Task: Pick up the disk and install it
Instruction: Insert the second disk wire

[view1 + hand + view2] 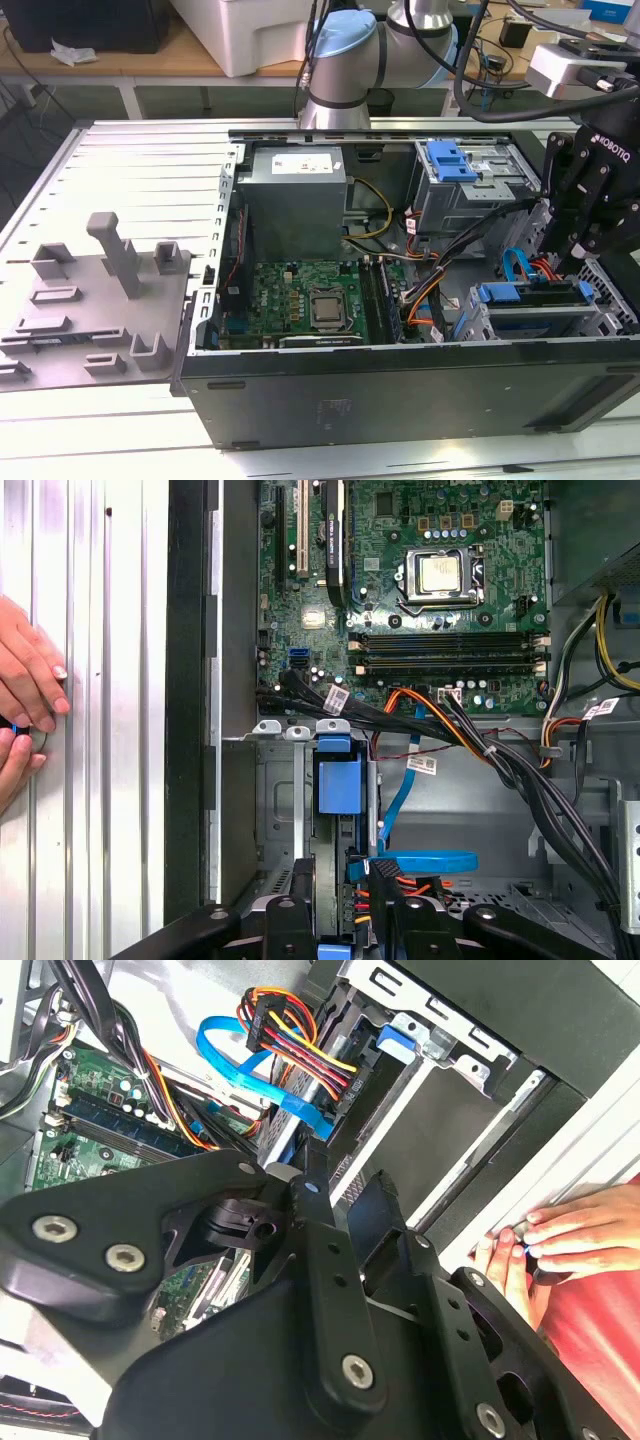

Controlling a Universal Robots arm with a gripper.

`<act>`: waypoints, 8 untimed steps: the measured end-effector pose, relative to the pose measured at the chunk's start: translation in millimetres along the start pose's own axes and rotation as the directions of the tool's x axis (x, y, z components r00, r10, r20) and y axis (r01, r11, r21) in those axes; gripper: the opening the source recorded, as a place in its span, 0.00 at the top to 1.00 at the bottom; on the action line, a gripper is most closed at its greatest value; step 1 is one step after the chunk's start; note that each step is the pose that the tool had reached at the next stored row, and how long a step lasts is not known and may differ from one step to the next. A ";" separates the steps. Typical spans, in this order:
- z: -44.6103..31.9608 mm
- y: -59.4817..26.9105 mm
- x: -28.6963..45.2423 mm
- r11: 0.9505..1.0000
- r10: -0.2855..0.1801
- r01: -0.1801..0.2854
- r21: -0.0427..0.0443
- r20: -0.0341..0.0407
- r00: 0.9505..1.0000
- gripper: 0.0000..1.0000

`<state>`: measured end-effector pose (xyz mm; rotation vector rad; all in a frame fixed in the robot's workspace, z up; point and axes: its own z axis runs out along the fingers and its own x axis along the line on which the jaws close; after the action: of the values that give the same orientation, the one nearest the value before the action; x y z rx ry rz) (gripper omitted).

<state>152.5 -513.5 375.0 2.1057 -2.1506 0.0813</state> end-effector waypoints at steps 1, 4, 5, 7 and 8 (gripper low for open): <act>0.0 0.0 0.0 1.000 0.000 0.000 0.000 0.000 1.000 0.64; 0.0 0.0 0.0 1.000 0.000 0.000 0.000 0.000 1.000 0.64; 0.0 0.0 0.0 1.000 0.000 0.000 0.000 0.000 1.000 0.64; 0.0 0.0 0.0 1.000 0.000 0.000 0.000 0.000 1.000 0.64; 0.0 0.0 0.0 1.000 0.000 0.000 0.000 0.000 1.000 0.64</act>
<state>152.5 -513.5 374.9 2.1056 -2.1505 0.0815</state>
